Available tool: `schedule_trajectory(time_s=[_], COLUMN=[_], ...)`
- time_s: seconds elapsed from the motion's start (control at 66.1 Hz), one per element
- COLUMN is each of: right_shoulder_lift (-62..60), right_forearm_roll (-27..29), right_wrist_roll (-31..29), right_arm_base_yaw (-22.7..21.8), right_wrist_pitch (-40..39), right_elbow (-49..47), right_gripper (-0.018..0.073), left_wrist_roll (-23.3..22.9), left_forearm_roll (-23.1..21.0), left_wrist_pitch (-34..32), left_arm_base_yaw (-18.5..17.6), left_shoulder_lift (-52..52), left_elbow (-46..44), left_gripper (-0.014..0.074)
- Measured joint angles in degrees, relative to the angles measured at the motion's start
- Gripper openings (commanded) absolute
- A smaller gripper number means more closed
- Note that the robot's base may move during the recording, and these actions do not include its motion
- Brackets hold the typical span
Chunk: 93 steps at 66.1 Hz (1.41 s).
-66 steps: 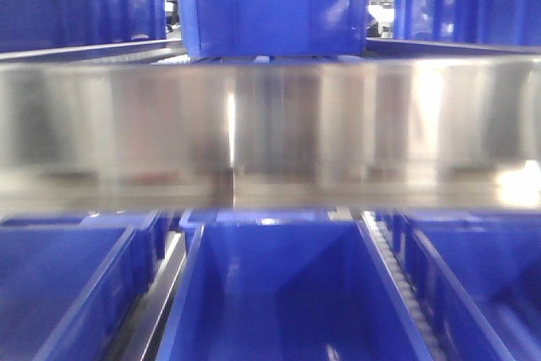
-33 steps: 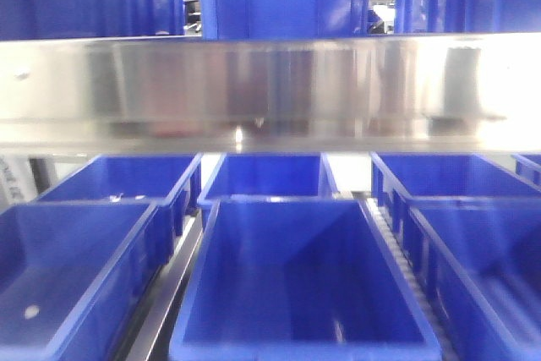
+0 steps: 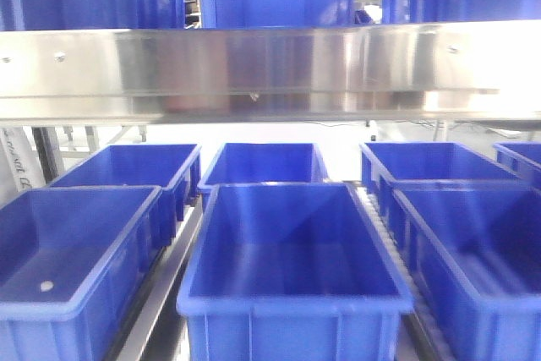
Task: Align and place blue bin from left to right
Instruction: 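Drive the base backward and turn away from the rack holding the bin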
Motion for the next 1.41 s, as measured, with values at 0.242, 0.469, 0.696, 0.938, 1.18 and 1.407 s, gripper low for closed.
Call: schedule_trajectory(time_s=[0.242, 0.469, 0.696, 0.938, 1.18, 1.407], right_shoulder_lift=[0.00, 0.00, 0.00, 0.00, 0.00, 0.00], right_forearm_roll=[0.00, 0.00, 0.00, 0.00, 0.00, 0.00], right_wrist_roll=[0.00, 0.00, 0.00, 0.00, 0.00, 0.00], right_arm_base_yaw=[0.00, 0.00, 0.00, 0.00, 0.00, 0.00], right_wrist_pitch=[0.00, 0.00, 0.00, 0.00, 0.00, 0.00], right_elbow=[0.00, 0.00, 0.00, 0.00, 0.00, 0.00], right_gripper=[-0.0166, -0.0166, -0.0166, -0.0166, -0.0166, -0.0166], left_wrist_roll=[0.00, 0.00, 0.00, 0.00, 0.00, 0.00], left_forearm_roll=[0.00, 0.00, 0.00, 0.00, 0.00, 0.00], left_wrist_pitch=[0.00, 0.00, 0.00, 0.00, 0.00, 0.00], left_arm_base_yaw=[0.00, 0.00, 0.00, 0.00, 0.00, 0.00], left_shoulder_lift=[0.00, 0.00, 0.00, 0.00, 0.00, 0.00], left_elbow=[0.00, 0.00, 0.00, 0.00, 0.00, 0.00], left_gripper=[-0.0111, -0.0111, -0.0111, -0.0111, -0.0111, -0.0111])
